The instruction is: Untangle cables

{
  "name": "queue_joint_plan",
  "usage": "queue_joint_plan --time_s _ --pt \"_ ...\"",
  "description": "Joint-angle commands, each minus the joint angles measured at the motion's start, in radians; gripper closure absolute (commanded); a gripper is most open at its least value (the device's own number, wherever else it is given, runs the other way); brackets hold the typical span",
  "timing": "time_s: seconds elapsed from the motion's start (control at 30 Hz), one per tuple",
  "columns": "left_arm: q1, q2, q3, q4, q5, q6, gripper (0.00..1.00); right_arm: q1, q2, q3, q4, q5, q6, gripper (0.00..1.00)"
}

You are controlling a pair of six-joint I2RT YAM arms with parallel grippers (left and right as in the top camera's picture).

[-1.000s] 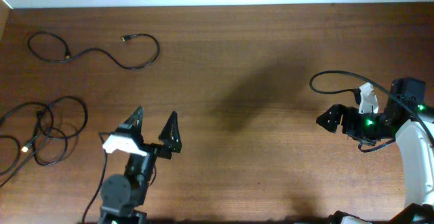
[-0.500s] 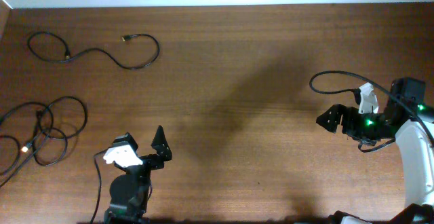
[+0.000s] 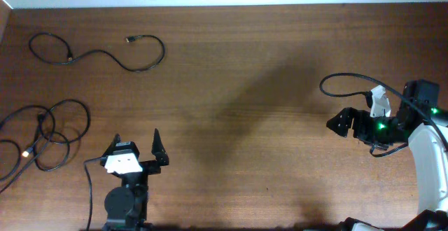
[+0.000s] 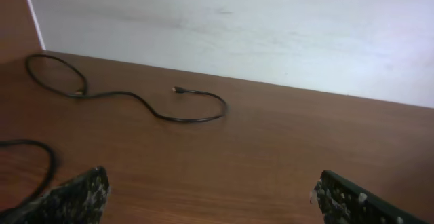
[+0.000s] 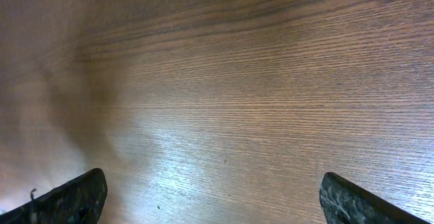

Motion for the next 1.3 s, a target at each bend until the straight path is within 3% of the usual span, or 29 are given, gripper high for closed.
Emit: queue_joint_plan --time_s 0.0,0.23,1.27 --pt "0.020 -0.011 0.000 -0.016 0.054 0.082 0.01 -0.006 -0.015 0.016 0.000 0.002 -0.011 0.01" --pt "0.020 -0.011 0.000 -0.021 0.123 0.164 0.02 -0.006 -0.015 0.016 0.000 0.002 -0.011 0.01" --pt "0.020 -0.010 0.000 -0.016 0.123 0.164 0.02 -0.006 -0.015 0.016 0.000 0.002 -0.011 0.01"
